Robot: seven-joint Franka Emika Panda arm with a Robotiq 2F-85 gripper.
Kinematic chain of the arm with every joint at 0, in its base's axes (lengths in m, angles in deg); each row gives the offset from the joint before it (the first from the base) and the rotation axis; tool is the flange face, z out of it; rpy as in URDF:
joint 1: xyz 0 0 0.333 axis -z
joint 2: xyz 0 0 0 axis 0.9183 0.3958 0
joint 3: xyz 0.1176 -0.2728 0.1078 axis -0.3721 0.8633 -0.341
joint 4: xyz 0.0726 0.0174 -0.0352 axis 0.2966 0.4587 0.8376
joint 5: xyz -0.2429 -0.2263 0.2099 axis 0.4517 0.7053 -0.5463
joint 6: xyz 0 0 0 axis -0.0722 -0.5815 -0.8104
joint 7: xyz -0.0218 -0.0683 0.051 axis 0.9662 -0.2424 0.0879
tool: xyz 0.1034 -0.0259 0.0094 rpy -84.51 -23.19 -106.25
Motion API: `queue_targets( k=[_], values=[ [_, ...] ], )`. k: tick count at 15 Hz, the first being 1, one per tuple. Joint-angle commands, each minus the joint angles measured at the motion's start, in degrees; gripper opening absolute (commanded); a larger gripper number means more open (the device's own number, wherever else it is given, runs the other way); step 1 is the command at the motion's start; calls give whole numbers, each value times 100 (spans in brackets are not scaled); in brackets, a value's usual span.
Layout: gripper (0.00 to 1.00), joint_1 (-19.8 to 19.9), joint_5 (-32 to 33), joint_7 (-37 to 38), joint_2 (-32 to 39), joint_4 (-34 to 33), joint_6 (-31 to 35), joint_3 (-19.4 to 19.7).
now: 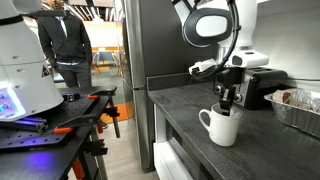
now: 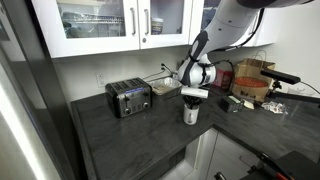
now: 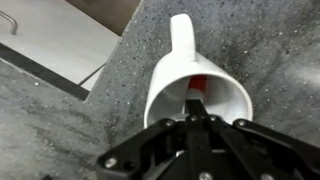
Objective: Pick the marker from the cup and put it on the table
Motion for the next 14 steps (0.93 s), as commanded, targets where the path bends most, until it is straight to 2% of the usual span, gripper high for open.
queue_targets(
  k=[1, 2, 3, 5, 8, 11, 13, 14],
  values=[
    [0, -229, 116, 99, -257, 339, 213, 205],
    [1, -225, 116, 64, -291, 379, 250, 193],
    [26, -243, 119, 79, -312, 411, 272, 210],
    [32, -237, 80, 91, -316, 428, 286, 200],
    [56, -188, 8, 91, -254, 386, 307, 154],
    [57, -179, -6, 114, -171, 297, 277, 163],
    [51, -181, -22, 148, -128, 261, 309, 174],
    [51, -178, -41, 168, -108, 250, 333, 178]
  ],
)
